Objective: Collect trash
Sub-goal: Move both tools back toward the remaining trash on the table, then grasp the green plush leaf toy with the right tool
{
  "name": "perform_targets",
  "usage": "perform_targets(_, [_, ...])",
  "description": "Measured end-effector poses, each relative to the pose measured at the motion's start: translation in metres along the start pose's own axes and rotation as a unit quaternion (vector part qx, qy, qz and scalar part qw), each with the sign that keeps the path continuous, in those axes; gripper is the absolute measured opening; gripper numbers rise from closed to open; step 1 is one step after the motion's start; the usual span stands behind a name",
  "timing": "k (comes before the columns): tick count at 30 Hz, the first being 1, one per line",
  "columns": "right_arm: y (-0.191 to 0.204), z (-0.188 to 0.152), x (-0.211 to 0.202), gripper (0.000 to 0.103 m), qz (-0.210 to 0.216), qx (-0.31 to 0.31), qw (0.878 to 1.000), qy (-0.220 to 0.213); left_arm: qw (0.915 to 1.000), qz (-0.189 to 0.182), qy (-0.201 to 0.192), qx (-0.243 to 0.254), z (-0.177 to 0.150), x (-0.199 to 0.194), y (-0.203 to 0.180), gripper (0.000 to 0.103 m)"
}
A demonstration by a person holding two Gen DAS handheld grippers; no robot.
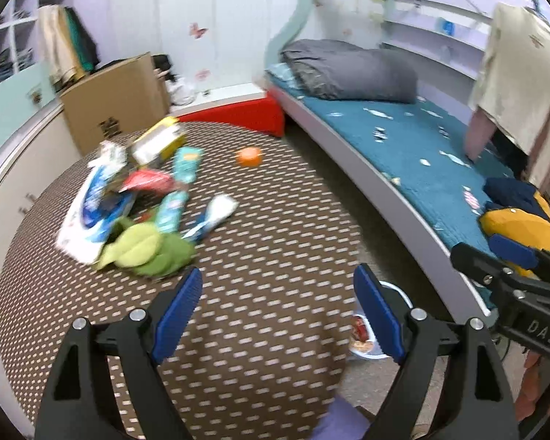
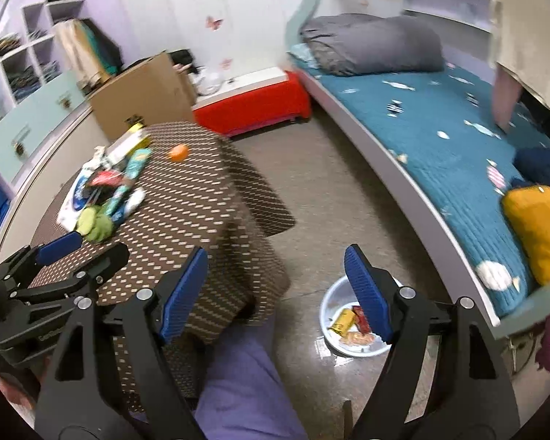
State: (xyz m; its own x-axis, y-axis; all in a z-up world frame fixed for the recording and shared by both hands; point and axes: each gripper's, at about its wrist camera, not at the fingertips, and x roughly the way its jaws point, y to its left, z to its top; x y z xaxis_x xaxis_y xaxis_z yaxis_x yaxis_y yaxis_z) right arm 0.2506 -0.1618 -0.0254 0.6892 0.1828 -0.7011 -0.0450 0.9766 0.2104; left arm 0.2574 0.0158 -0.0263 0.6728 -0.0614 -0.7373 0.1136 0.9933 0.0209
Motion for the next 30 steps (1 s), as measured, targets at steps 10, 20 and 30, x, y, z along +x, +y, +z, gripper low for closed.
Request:
perform_targets(10, [0.082, 0.005, 0.024, 0.076, 0.06, -0.071, 0.995, 0.02, 0.996, 0.057, 0.009, -0.068, -0.016, -0.009, 0.081, 0.083])
perform_targets(20, [0.179, 0.005, 0.057, 0.076, 0.121, -0.165, 0.978, 0.045, 0.9846, 0.11, 0.013, -0.136, -0.035, -0.024, 0.162, 0.083])
perform_targets(30, [0.246, 0.004, 0.108, 0.076, 0.115, -0.251, 0.958, 0.074, 0.9677, 0.145, 0.022, -0.205, -0.052, -0.029, 0.233, 0.083])
